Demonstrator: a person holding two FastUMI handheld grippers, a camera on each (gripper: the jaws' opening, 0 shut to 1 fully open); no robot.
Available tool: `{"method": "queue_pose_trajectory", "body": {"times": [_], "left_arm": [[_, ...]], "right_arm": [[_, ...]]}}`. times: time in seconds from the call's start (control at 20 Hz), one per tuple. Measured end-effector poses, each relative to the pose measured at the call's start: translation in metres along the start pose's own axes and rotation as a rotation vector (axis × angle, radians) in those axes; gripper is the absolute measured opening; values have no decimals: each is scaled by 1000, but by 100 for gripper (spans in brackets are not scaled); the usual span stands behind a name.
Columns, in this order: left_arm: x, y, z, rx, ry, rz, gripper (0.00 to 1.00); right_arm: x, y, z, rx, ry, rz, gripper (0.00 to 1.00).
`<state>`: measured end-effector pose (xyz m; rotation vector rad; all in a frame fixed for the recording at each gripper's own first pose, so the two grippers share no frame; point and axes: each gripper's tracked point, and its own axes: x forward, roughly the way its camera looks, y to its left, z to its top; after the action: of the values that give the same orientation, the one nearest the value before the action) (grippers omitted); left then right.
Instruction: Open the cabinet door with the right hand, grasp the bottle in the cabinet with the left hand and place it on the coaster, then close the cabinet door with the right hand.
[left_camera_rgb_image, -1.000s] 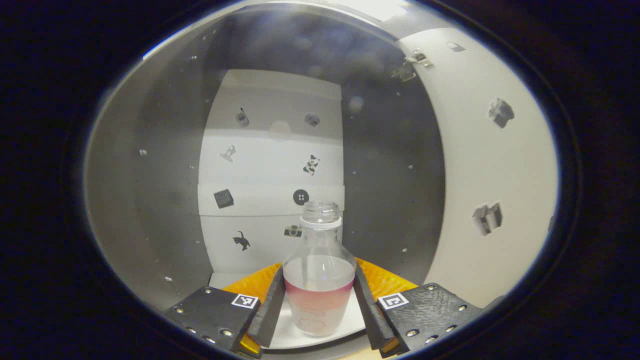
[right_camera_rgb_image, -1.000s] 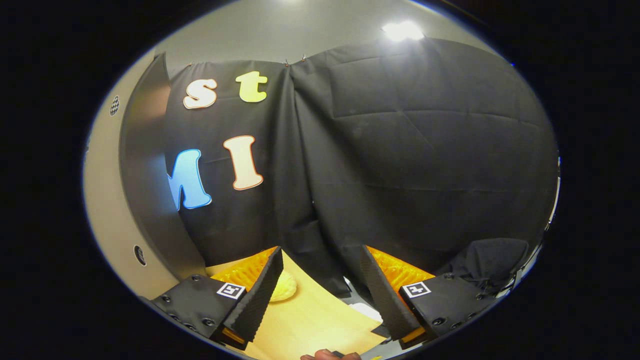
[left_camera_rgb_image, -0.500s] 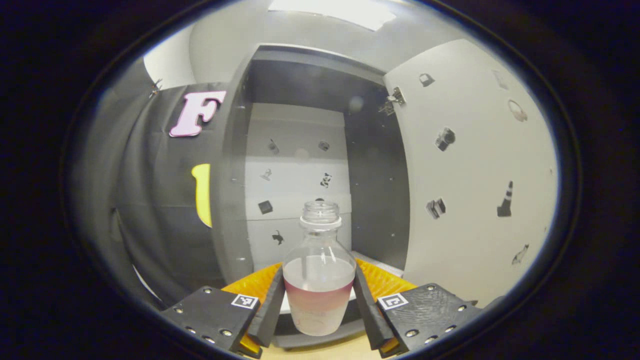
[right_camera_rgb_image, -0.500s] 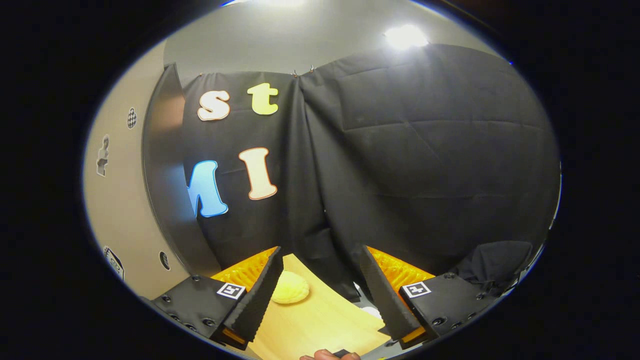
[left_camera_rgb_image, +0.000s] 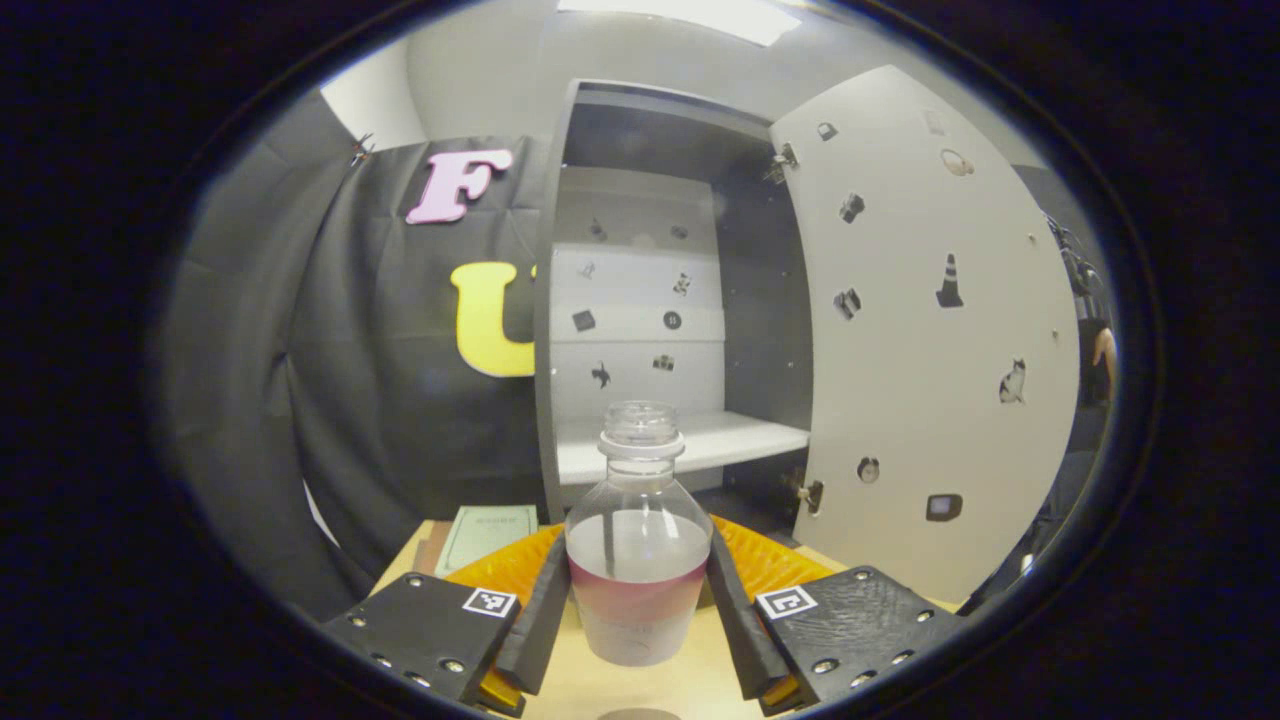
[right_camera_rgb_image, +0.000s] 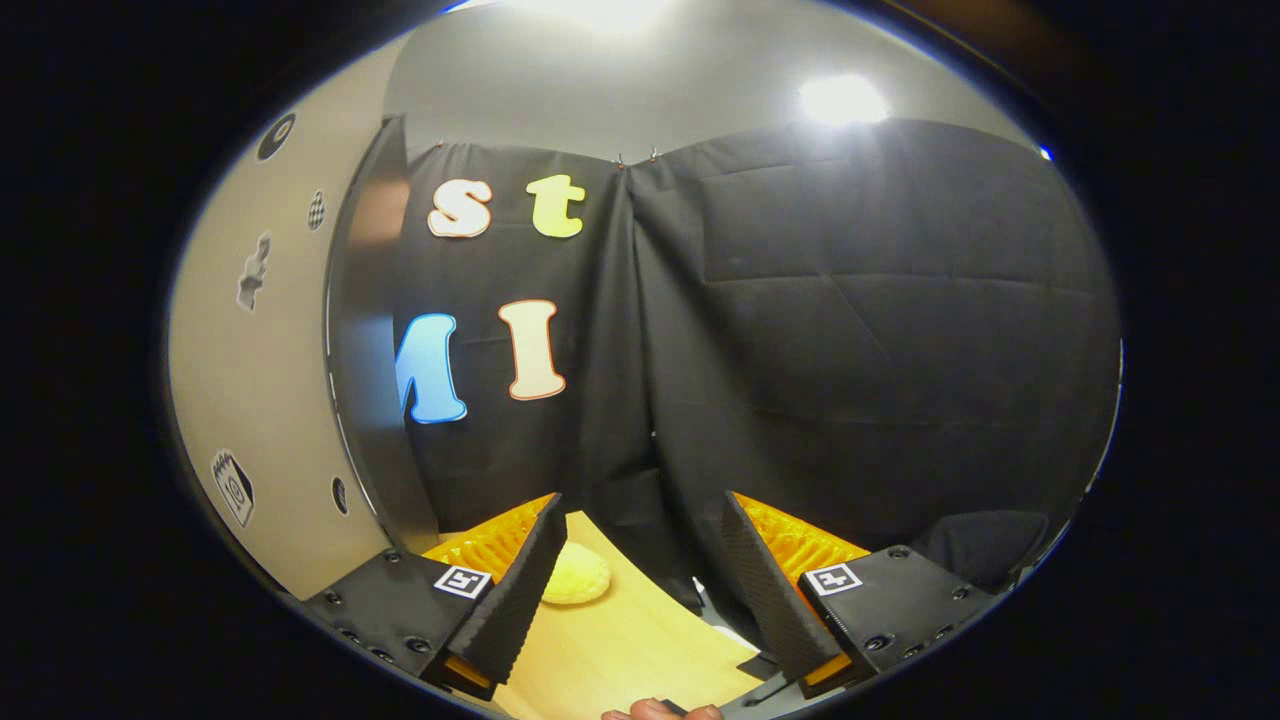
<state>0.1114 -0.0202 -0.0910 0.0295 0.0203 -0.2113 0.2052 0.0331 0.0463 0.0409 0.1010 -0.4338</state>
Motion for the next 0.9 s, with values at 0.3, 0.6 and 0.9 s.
{"method": "queue_pose_trajectory", "body": {"times": [0.3,0.6,0.9], "left_arm": [[-25,9,-71,-80,6,39,72],[-30,-3,-141,-29,70,51,70],[-39,-9,-176,-35,80,76,72]], "right_arm": [[-2,30,-3,36,1,111,93],[-5,31,21,27,-82,159,98],[0,27,37,47,-87,146,98]]}}
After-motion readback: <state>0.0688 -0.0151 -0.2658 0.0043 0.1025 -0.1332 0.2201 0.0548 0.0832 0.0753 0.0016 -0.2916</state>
